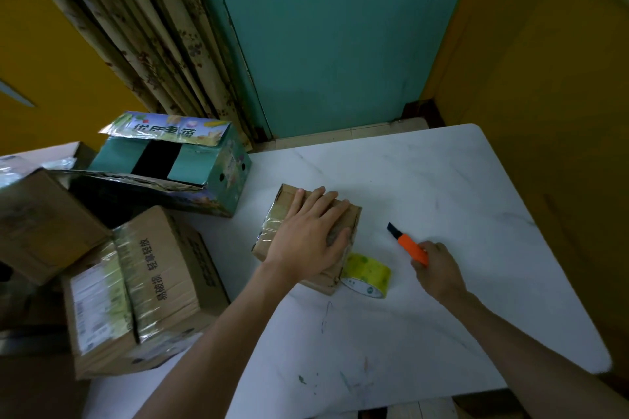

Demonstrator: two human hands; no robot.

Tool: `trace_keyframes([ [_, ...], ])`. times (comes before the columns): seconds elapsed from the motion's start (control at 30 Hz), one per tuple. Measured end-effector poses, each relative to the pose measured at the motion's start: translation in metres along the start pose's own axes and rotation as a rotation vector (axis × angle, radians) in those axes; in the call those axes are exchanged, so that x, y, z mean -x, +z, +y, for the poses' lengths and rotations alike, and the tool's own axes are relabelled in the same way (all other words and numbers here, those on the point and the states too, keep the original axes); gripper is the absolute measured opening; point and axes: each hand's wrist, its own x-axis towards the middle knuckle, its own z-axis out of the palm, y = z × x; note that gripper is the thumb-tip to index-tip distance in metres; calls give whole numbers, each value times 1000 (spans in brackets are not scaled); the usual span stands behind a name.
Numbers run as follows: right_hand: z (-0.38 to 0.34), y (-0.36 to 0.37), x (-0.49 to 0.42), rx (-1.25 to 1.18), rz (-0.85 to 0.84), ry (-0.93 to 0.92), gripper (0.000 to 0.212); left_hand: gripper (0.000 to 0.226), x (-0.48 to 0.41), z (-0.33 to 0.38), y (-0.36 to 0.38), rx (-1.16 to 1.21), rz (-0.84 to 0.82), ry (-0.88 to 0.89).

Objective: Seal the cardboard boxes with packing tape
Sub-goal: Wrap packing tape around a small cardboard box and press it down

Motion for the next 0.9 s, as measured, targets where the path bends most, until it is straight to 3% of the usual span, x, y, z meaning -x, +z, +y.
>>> trace_keyframes([
  [0.23,1,17,9,-16,125,-47,30,62,0,0,-1,0,-3,-10],
  [0.33,-36,-7,28,-261,172,-199,20,63,0,0,-2,-3,-1,-9],
  [0.4,-60,-18,53,-404,89,-289,18,63,0,0,-2,-3,-1,-10],
  [0.53,-85,-16,75,-346,-139,-305,25,63,0,2,-2,-5,1,-12],
  [0.63,-93,-11,64,-384,-200,-288,50,63,0,3,-3,-9,2,-13],
  [0.73,-97,-8,55,-409,-268,-186,34,64,0,2,-3,-9,0,-17],
  [0.9,-92,-11,49,-502,-436,-302,41,62,0,1,-1,-18,-5,-14],
])
